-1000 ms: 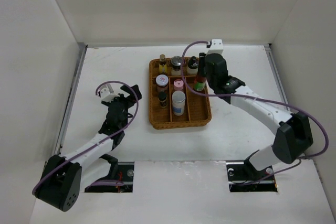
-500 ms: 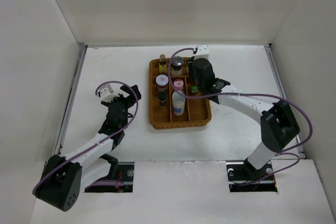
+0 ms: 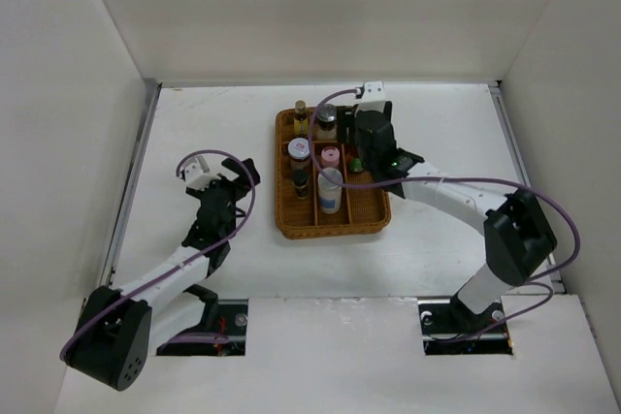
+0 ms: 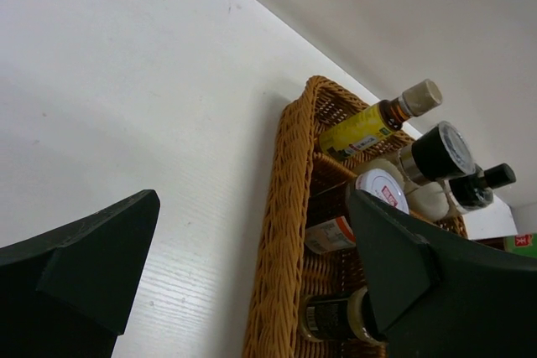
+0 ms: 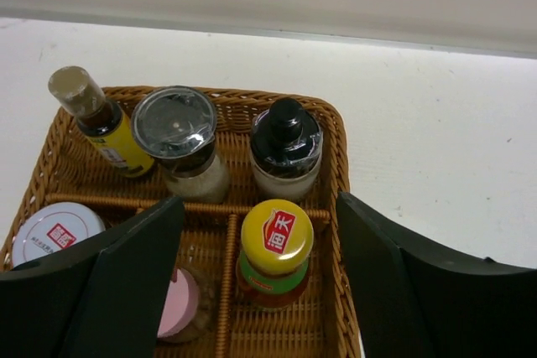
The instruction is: Organize the condiment bottles
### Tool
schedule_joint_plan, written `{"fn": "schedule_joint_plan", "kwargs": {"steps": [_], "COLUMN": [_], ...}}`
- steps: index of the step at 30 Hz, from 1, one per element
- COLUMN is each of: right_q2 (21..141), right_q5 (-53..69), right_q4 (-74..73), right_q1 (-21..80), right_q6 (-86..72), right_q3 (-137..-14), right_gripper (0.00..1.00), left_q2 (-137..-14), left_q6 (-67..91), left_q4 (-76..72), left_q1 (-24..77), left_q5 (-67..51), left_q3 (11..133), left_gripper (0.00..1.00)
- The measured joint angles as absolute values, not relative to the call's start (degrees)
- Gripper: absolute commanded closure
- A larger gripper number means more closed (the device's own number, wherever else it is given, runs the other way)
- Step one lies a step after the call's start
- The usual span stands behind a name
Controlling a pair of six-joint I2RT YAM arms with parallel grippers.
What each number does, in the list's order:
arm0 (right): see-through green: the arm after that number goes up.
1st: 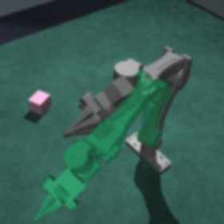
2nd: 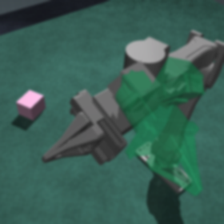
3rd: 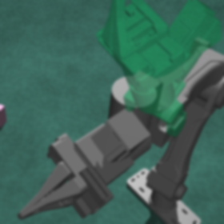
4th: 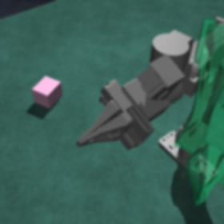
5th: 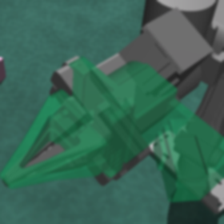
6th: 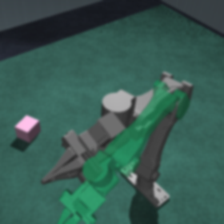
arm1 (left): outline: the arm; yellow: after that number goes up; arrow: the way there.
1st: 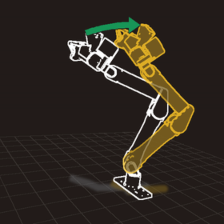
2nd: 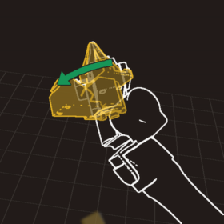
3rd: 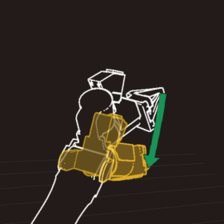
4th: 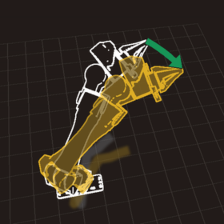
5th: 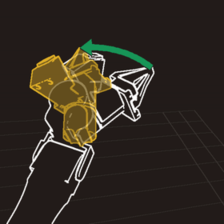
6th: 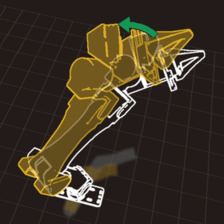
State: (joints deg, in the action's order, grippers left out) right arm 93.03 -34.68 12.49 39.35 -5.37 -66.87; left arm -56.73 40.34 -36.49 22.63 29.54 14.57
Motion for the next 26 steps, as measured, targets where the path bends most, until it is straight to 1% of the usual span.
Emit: {"fn": "schedule_joint_plan", "kwargs": {"steps": [3, 5, 7, 9, 10, 11, 12, 13, 15, 16, 17, 18, 19, 20, 23, 24, 26], "right_q2": [89.67, 85.97, 81.36, 76.29, 73.63, 71.31, 68.79, 66.63, 62.43, 60.58, 59.07, 57.54, 56.16, 54.96, 52.34, 51.92, 51.77], "right_q5": [-34.72, -34.79, -34.81, -34.96, -35.00, -35.05, -35.14, -35.16, -35.22, -35.33, -35.40, -35.46, -35.57, -35.62, -36.12, -36.18, -36.21], "right_q4": [12.38, 12.47, 12.62, 13.32, 13.91, 14.50, 15.16, 15.59, 15.90, 15.92, 15.73, 15.51, 15.25, 15.05, 14.83, 14.76, 14.52], "right_q1": [39.64, 39.79, 39.83, 39.83, 39.83, 39.83, 39.83, 39.81, 39.77, 39.72, 39.72, 39.72, 39.72, 39.72, 39.35, 39.09, 38.54], "right_q6": [-5.41, -5.91, -6.81, -8.43, -9.54, -10.74, -12.32, -13.69, -17.04, -18.90, -20.27, -21.96, -23.29, -24.43, -26.89, -27.33, -28.14], "right_q3": [-65.30, -63.81, -61.93, -59.37, -57.71, -55.96, -53.63, -51.29, -45.84, -43.03, -40.69, -38.20, -35.99, -34.22, -30.00, -29.02, -27.83], "right_gripper": [0.07, 0.04, 0.03, 0.05, 0.09, 0.16, 0.29, 0.45, 0.65, 0.70, 0.71, 0.71, 0.68, 0.62, 0.35, 0.28, 0.18], "left_q2": [-56.45, -56.27, -56.29, -56.40, -56.53, -56.77, -57.04, -57.36, -58.11, -58.50, -58.92, -59.24, -59.59, -59.88, -60.69, -61.04, -61.89], "left_q6": [40.53, 40.75, 40.97, 41.21, 41.39, 41.54, 41.65, 41.80, 41.98, 42.02, 42.06, 42.09, 42.09, 42.06, 42.04, 42.02, 41.98], "left_q4": [-33.80, -30.74, -27.18, -24.32, -22.98, -21.85, -20.93, -19.77, -17.54, -16.19, -14.92, -13.74, -12.51, -11.51, -9.08, -8.38, -7.31], "left_q1": [22.52, 22.52, 22.52, 22.55, 22.59, 22.68, 22.83, 23.03, 23.42, 23.49, 23.66, 23.70, 23.75, 23.77, 23.77, 23.77, 23.79], "left_q5": [31.03, 32.12, 32.97, 33.47, 33.63, 33.71, 33.78, 33.82, 33.80, 33.71, 33.61, 33.56, 33.52, 33.50, 33.39, 33.39, 33.39], "left_q3": [14.81, 15.70, 17.56, 19.59, 20.73, 21.82, 22.68, 23.59, 25.12, 25.96, 26.76, 27.46, 28.25, 29.04, 31.31, 32.08, 33.65], "left_gripper": [0.00, 0.00, 0.00, 0.00, 0.00, 0.00, 0.00, 0.00, 0.00, 0.00, 0.00, 0.00, 0.00, 0.00, 0.00, 0.00, 0.00]}}
